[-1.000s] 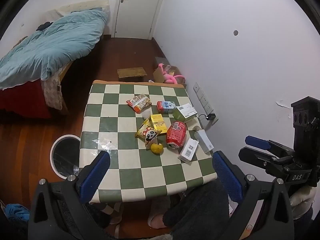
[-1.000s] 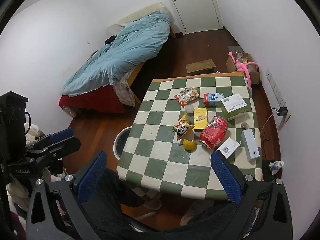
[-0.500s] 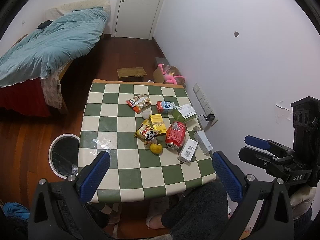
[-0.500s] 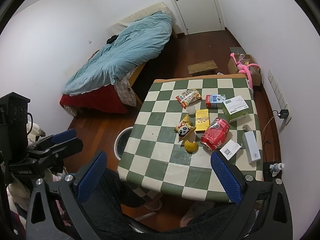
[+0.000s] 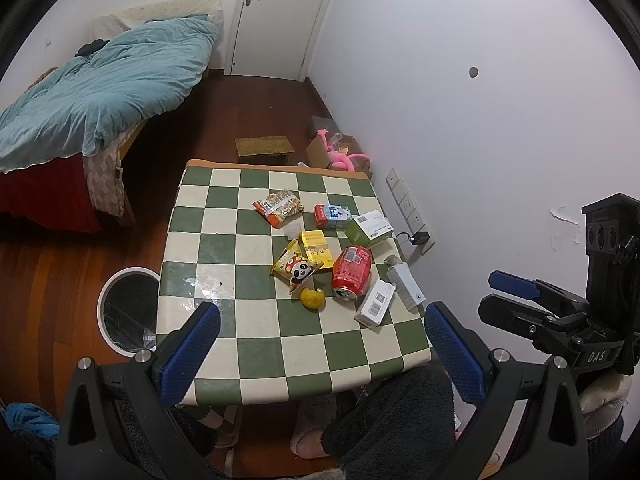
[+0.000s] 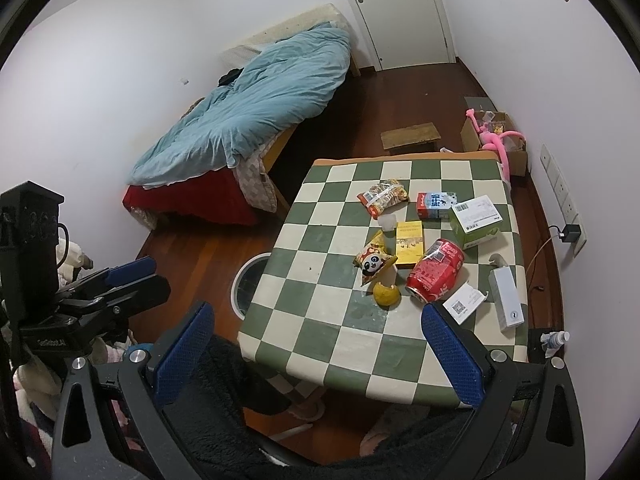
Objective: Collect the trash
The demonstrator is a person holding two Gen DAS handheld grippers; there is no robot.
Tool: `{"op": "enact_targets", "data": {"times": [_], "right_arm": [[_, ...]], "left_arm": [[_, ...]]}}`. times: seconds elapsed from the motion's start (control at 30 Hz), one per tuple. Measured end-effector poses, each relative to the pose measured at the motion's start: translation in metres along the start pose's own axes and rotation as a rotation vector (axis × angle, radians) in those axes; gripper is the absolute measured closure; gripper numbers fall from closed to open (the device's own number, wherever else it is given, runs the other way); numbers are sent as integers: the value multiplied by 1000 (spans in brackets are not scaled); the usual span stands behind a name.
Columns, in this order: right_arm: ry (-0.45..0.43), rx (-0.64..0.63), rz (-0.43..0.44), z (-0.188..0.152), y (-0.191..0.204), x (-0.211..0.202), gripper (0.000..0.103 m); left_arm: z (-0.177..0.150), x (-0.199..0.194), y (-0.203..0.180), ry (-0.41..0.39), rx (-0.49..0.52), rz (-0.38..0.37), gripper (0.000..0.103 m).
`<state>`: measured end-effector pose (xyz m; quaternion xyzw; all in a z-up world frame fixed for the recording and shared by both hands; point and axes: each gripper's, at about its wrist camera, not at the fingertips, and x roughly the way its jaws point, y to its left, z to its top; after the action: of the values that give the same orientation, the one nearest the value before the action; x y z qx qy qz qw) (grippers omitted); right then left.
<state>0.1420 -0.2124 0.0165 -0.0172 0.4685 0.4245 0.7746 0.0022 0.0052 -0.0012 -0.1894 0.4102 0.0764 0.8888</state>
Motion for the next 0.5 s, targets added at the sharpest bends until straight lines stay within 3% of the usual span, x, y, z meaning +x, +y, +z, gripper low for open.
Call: {"op": "enact_targets", "data": {"times": [0.5], "right_arm": [[-4, -1, 0, 1, 1, 0, 0]], "left_arm": [[2, 0, -1, -2, -3, -3, 0]]}}
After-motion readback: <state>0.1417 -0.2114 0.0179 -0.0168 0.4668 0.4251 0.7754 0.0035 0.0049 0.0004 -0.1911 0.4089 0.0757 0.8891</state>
